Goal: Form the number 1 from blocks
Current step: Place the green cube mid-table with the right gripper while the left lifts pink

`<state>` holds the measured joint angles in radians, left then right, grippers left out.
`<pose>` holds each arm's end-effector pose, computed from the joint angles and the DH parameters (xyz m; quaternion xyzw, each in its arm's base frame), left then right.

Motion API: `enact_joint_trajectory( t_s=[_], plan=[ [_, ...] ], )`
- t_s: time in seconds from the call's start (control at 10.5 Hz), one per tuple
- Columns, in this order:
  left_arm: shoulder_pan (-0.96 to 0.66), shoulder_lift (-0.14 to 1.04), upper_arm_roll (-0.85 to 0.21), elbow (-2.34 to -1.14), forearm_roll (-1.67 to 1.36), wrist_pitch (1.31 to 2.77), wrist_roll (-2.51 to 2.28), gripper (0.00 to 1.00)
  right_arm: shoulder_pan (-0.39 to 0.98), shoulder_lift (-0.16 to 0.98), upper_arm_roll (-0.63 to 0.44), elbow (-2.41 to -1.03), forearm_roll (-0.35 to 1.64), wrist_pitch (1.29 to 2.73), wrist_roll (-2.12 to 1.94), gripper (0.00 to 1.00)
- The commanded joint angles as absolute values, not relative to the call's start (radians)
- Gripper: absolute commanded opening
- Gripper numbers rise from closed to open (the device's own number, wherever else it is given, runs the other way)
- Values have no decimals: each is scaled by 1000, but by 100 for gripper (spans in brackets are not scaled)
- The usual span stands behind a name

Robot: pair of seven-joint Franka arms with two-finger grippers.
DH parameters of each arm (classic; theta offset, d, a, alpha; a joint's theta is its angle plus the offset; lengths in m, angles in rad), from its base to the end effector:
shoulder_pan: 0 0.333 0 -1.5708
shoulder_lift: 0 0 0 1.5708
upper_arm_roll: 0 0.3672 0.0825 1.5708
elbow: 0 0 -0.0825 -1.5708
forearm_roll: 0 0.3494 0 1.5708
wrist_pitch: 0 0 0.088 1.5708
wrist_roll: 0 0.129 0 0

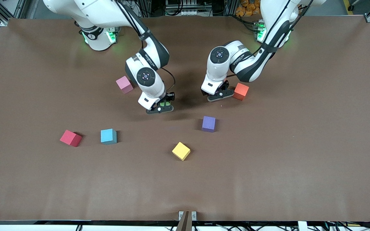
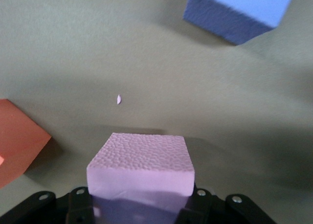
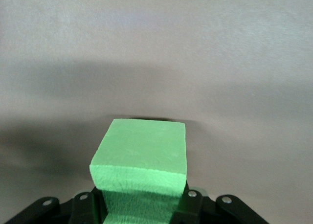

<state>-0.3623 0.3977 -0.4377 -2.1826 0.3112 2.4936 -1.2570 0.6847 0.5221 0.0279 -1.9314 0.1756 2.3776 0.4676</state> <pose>0.3919 -0.3907 0.2711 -0.9932 -0.1154 0.0009 0.0177 0.4659 0.4069 0.2578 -0.9956 -0.0549 0.0679 0.0330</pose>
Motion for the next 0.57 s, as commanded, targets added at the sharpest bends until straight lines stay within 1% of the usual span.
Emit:
enact_joint_trajectory(
  t_s=[0.0,0.1,0.19,0.29,0.48],
  plan=[
    [-374,397,-445,-2168,394,2467,-1281,0,698,589,21,-1849,170,2361,552,37],
    [-377,397,-446,-2168,411,2468,-1272,0,695,592,21,-1842,170,2361,572,39],
    [-379,397,-449,-2168,411,2468,-1238,0,695,597,21,-1844,170,2359,580,51],
    [-379,397,-451,-2168,411,2468,-1215,0,695,597,20,-1844,169,2361,584,100],
    [-379,411,-451,-2163,411,2468,-1190,0,678,562,20,-1844,166,2355,574,100]
  ],
)
